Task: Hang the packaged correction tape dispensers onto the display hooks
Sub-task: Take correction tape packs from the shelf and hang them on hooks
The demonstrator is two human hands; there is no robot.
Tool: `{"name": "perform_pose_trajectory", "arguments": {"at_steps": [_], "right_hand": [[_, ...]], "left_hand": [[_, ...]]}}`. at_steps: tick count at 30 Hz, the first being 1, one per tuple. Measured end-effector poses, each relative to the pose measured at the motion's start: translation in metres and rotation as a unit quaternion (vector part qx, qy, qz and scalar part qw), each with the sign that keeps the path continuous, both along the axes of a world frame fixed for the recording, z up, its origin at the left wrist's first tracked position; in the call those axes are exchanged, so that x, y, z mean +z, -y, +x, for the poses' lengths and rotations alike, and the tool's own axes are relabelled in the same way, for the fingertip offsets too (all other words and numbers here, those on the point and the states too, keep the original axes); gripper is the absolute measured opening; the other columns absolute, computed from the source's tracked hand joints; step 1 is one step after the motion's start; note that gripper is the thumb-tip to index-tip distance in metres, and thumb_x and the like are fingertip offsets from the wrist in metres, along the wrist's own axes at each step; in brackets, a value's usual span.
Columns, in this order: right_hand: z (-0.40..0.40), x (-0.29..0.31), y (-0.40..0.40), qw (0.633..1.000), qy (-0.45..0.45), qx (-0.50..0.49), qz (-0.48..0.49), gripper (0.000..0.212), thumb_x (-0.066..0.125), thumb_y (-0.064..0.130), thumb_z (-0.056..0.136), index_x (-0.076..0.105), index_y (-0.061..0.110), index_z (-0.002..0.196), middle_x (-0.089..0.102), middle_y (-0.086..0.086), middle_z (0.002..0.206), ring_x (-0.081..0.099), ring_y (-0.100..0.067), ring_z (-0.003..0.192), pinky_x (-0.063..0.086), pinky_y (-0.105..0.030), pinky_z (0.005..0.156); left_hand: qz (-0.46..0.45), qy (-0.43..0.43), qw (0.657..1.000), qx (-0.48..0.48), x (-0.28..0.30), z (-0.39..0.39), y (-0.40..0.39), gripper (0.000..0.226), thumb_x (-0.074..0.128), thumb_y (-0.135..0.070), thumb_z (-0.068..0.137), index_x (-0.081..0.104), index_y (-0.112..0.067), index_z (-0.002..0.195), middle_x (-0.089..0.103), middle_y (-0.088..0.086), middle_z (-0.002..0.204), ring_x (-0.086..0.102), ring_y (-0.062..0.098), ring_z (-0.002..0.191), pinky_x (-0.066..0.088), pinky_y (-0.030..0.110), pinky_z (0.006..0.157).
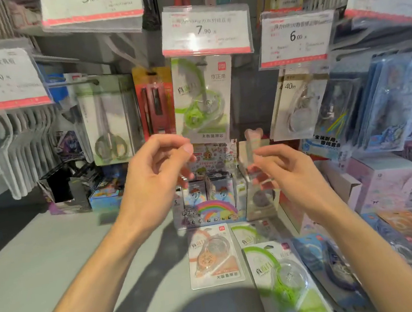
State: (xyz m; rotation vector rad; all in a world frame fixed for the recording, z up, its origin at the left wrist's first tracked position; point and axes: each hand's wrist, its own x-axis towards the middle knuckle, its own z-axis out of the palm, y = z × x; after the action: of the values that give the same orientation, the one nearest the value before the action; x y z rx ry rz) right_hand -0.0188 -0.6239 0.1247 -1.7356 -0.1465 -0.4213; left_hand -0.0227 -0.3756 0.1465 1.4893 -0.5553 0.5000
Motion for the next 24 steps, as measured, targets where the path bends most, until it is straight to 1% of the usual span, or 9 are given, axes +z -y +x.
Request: {"name": "perform_pose_trajectory", "arguments": {"at_steps": [2, 5, 8, 11, 13, 16, 20, 22, 24], "right_hand": [[-0.009, -0.02, 0.014, 1.0, -0.009, 0.005, -0.024, 0.011, 0.069, 0.016, 0.099, 0.07, 0.013, 0.108, 0.08, -0.007, 0.083, 0.072, -0.014, 0.068, 0.056, -0.022, 0.062], [-0.019, -0.056, 0.034, 0.995, -0.064, -0.004, -0.08, 0.006, 0.068, 0.01, 0.098, 0.073, 0.012, 0.1, 0.079, -0.005, 0.076, 0.07, -0.009, 0.066, 0.055, -0.019, 0.062], [-0.023, -0.09, 0.052, 0.981, -0.103, -0.032, -0.163, 0.013, 0.064, 0.003, 0.098, 0.074, 0.01, 0.096, 0.075, 0.003, 0.077, 0.066, 0.002, 0.069, 0.051, -0.013, 0.065], [-0.025, -0.113, 0.06, 0.962, -0.136, -0.055, -0.229, 0.01, 0.068, 0.01, 0.097, 0.071, 0.018, 0.093, 0.073, 0.006, 0.087, 0.068, 0.002, 0.076, 0.049, -0.011, 0.068], [-0.024, -0.124, 0.062, 0.947, -0.159, -0.07, -0.272, 0.005, 0.073, 0.022, 0.095, 0.068, 0.023, 0.095, 0.071, 0.006, 0.09, 0.067, -0.007, 0.083, 0.049, -0.017, 0.069], [-0.023, -0.131, 0.064, 0.936, -0.181, -0.069, -0.295, 0.012, 0.073, 0.03, 0.094, 0.066, 0.026, 0.102, 0.068, 0.003, 0.089, 0.066, -0.013, 0.084, 0.05, -0.026, 0.072], [-0.02, -0.131, 0.067, 0.955, -0.18, -0.064, -0.228, 0.014, 0.076, 0.019, 0.092, 0.069, 0.026, 0.101, 0.06, 0.005, 0.076, 0.057, -0.006, 0.062, 0.045, -0.016, 0.061], [-0.019, -0.126, 0.069, 0.968, -0.184, -0.058, -0.158, 0.013, 0.076, 0.016, 0.092, 0.071, 0.026, 0.1, 0.058, 0.001, 0.073, 0.055, -0.003, 0.055, 0.046, -0.014, 0.06], [-0.017, -0.118, 0.068, 0.978, -0.182, -0.054, -0.089, 0.015, 0.077, 0.016, 0.092, 0.073, 0.025, 0.104, 0.064, -0.009, 0.078, 0.066, -0.008, 0.067, 0.055, -0.022, 0.071]], "left_hand": [[0.004, -0.056, 0.998, -0.008, -0.034, 0.0, 0.011, 0.009, 0.069, -0.012, 0.096, 0.071, -0.021, 0.093, 0.071, 0.002, 0.076, 0.063, 0.015, 0.061, 0.051, 0.024, 0.051], [0.044, -0.163, 0.985, -0.03, -0.08, -0.001, 0.037, 0.022, 0.07, -0.012, 0.094, 0.071, -0.033, 0.086, 0.068, 0.005, 0.076, 0.059, 0.011, 0.053, 0.05, 0.027, 0.045], [0.17, -0.235, 0.957, -0.022, -0.115, 0.006, 0.063, 0.01, 0.068, -0.023, 0.094, 0.065, -0.033, 0.095, 0.066, 0.001, 0.083, 0.06, 0.017, 0.06, 0.055, 0.037, 0.066], [0.402, -0.163, 0.901, 0.027, -0.128, 0.016, 0.077, 0.02, 0.061, -0.04, 0.095, 0.06, -0.032, 0.113, 0.062, -0.013, 0.093, 0.06, 0.012, 0.086, 0.045, 0.029, 0.078], [0.492, -0.123, 0.861, 0.032, -0.131, 0.019, 0.083, 0.031, 0.057, -0.046, 0.096, 0.063, -0.025, 0.119, 0.061, -0.008, 0.104, 0.055, 0.015, 0.103, 0.037, 0.027, 0.079], [0.569, -0.102, 0.815, 0.027, -0.14, 0.023, 0.09, 0.036, 0.051, -0.05, 0.098, 0.067, -0.022, 0.114, 0.059, 0.002, 0.112, 0.05, 0.022, 0.113, 0.042, 0.037, 0.096], [0.522, -0.111, 0.845, 0.021, -0.147, 0.028, 0.093, 0.025, 0.059, -0.047, 0.094, 0.065, -0.024, 0.1, 0.058, -0.005, 0.098, 0.052, 0.017, 0.102, 0.043, 0.034, 0.088], [0.426, -0.162, 0.89, -0.012, -0.147, 0.031, 0.091, 0.018, 0.067, -0.042, 0.091, 0.064, -0.024, 0.093, 0.057, -0.014, 0.079, 0.054, 0.01, 0.08, 0.039, 0.028, 0.07], [0.286, -0.251, 0.922, -0.073, -0.144, 0.033, 0.088, 0.017, 0.073, -0.036, 0.09, 0.064, -0.022, 0.095, 0.053, -0.019, 0.06, 0.05, 0.008, 0.061, 0.039, 0.028, 0.065]]}}
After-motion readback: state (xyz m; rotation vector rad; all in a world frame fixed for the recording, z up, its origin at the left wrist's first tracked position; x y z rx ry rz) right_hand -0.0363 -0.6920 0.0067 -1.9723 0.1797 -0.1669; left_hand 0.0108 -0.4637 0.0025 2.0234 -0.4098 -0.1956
